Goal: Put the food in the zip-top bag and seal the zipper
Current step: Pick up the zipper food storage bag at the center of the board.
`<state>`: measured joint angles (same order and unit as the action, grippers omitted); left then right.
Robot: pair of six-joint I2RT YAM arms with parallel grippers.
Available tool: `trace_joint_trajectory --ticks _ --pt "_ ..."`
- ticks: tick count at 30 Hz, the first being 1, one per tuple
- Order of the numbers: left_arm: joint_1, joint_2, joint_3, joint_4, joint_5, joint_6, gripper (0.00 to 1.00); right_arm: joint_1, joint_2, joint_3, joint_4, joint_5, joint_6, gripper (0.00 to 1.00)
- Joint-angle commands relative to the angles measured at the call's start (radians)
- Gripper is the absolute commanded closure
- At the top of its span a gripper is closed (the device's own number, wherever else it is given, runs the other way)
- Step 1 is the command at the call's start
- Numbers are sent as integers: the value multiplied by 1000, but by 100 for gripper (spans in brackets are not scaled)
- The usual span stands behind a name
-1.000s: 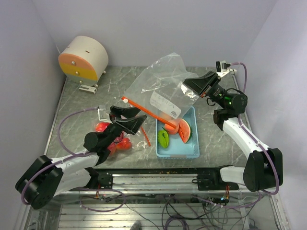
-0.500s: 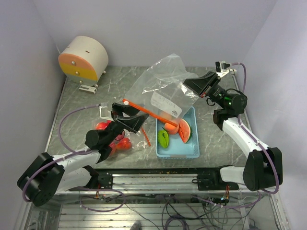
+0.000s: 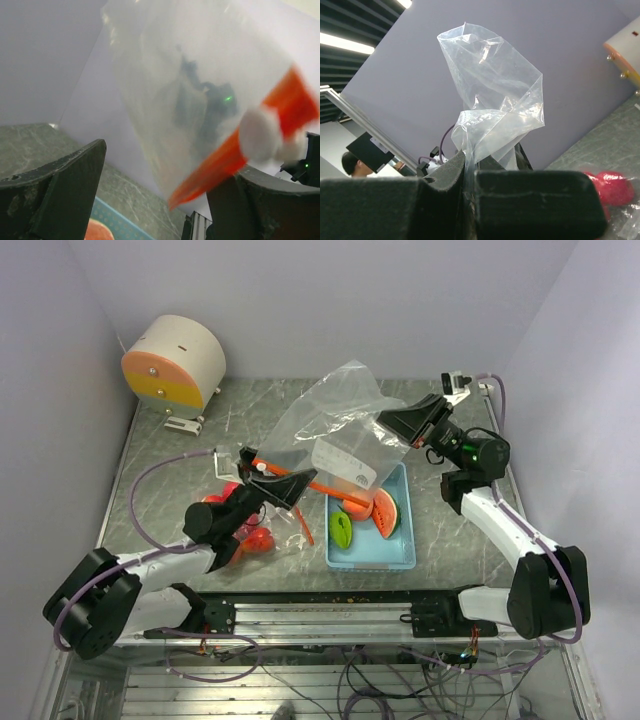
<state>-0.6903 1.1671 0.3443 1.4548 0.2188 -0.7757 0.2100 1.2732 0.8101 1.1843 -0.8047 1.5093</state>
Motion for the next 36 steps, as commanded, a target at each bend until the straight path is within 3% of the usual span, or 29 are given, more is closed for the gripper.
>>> trace_joint_trajectory --ticks 1,3,4,5,6,8,11,13,15,17,19,22,24,27,32,36 --pt "-7 12 70 268 48 -9 20 24 5 -37 18 -10 -16 100" --pt "-9 26 89 271 77 -17 41 28 5 -46 3 -10 -32 100" --pt "-8 35 99 272 98 -24 60 28 3 -50 -22 -10 -52 100" --pt "-8 40 107 270 112 -37 86 29 -1 -52 -62 -9 -83 100" --pt "-8 40 107 272 115 -45 92 28 -9 -50 -124 -6 -131 100" --pt "-7 13 91 265 114 -48 93 28 -29 -32 -305 5 -273 100" --pt "-7 -89 70 123 122 -13 93 29 -65 43 -694 86 -565 80" --pt "-8 -208 82 -135 121 43 93 30 -84 94 -927 210 -756 66" --pt "-8 -343 142 -502 88 129 93 39 -109 134 -1091 346 -900 55" --pt "-7 -457 215 -871 10 220 93 66 -146 166 -1205 484 -1016 45" --pt "-8 -536 279 -1131 -101 265 93 147 -183 184 -1290 648 -1112 38" --pt "-7 -583 407 -1487 -289 266 93 348 -212 244 -1327 846 -1252 32" --pt "-6 -553 506 -1719 -400 255 93 469 -206 259 -1328 870 -1306 32" --pt "-6 -459 633 -1915 -450 245 93 631 -192 239 -1300 855 -1373 32" --pt "-6 -380 677 -1989 -474 228 93 915 -184 163 -1245 949 -1494 32" --pt "-7 -359 653 -1949 -474 206 93 1048 -146 131 -1199 1033 -1518 32"
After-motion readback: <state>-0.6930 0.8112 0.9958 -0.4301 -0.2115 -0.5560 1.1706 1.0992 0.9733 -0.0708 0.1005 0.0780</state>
